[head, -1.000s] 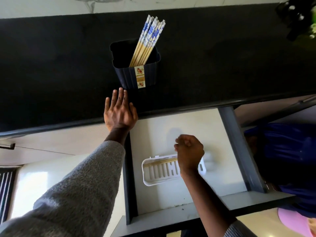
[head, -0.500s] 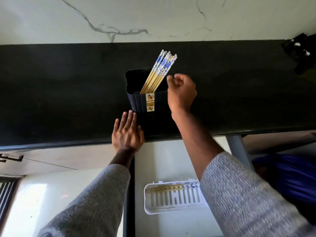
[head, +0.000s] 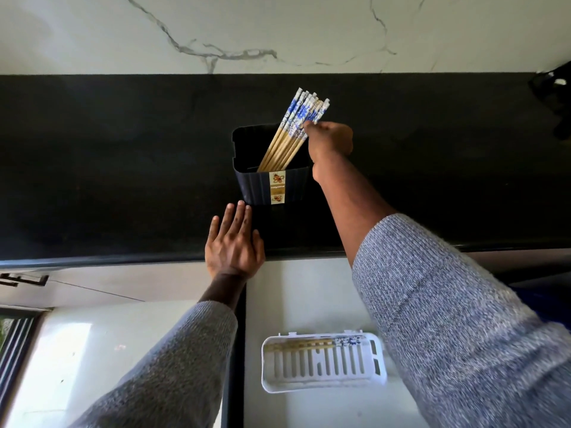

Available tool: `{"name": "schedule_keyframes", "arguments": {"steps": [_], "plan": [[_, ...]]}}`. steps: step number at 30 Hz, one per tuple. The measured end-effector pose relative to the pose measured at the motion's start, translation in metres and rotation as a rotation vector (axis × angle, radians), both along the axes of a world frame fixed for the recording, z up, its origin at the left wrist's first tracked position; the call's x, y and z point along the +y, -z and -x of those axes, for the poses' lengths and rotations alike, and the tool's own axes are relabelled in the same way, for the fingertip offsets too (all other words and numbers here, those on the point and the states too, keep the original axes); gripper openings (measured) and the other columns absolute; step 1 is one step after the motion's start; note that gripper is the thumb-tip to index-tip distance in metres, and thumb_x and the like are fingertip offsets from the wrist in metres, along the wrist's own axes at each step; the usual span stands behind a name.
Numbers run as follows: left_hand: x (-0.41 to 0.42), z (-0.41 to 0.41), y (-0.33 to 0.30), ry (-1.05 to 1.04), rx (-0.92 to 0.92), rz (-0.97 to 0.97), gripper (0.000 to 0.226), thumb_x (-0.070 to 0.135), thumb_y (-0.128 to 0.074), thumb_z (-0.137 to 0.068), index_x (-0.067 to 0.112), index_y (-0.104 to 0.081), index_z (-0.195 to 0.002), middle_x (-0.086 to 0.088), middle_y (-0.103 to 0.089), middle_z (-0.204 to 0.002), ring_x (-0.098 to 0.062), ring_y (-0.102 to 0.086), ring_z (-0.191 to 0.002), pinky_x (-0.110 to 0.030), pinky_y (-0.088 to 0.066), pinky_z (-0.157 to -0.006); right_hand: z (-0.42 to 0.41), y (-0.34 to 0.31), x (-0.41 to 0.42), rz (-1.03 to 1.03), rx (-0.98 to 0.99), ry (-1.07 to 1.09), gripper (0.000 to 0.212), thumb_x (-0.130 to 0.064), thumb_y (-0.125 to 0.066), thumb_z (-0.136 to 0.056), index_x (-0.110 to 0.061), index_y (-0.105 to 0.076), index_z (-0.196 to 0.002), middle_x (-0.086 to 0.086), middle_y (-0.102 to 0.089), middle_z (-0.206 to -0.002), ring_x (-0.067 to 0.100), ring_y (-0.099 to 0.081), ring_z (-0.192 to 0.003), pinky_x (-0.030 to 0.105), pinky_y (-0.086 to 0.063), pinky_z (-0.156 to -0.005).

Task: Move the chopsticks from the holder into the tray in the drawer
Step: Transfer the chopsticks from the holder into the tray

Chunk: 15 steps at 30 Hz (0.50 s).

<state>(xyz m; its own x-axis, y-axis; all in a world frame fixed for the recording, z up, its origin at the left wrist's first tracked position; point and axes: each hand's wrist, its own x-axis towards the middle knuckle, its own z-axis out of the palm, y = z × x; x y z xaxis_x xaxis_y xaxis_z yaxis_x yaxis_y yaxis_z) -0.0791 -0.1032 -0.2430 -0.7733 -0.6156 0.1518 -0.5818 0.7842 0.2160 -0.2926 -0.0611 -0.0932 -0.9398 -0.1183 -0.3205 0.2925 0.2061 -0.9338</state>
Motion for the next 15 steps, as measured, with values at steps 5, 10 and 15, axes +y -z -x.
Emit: {"name": "schedule_keyframes", "arguments": {"steps": [5,10,15], "plan": [[-0.0004,-0.0001,0.0001,-0.001,-0.012,-0.004,0.065,0.041,-0.027,-0.096,0.014,-0.041,-0.153,-0.005,-0.036,-0.161,-0.022,-0.029,-0.152,-0.048,-0.023,-0.123,-0.0008,0.0049,0.0012,0.004,0.024,-0.017,0.019,-0.020,-0.076,-0.087,-0.009,-0.075,-0.102,-0.002,-0.069,-0.078,0.000,-0.058,-0.062,0.009,-0.040,-0.041],[-0.0006,0.0000,0.0000,-0.002,-0.018,0.002,0.065,0.040,-0.028,-0.095,0.013,-0.042,-0.153,-0.005,-0.037,-0.161,-0.023,-0.030,-0.151,-0.048,-0.023,-0.123,0.0015,0.0067,0.0020,0.012,0.016,-0.047,0.018,-0.021,-0.074,-0.089,-0.010,-0.074,-0.103,0.001,-0.074,-0.094,0.003,-0.062,-0.072,0.009,-0.041,-0.044],[-0.0003,-0.0002,0.0001,-0.002,-0.023,0.007,0.065,0.040,-0.029,-0.095,0.013,-0.042,-0.153,-0.005,-0.037,-0.161,-0.024,-0.031,-0.151,-0.049,-0.024,-0.122,0.0061,0.0017,0.0053,0.064,0.111,0.016,0.018,-0.022,-0.074,-0.089,-0.010,-0.075,-0.102,0.001,-0.075,-0.092,0.007,-0.066,-0.077,0.010,-0.045,-0.050]]}}
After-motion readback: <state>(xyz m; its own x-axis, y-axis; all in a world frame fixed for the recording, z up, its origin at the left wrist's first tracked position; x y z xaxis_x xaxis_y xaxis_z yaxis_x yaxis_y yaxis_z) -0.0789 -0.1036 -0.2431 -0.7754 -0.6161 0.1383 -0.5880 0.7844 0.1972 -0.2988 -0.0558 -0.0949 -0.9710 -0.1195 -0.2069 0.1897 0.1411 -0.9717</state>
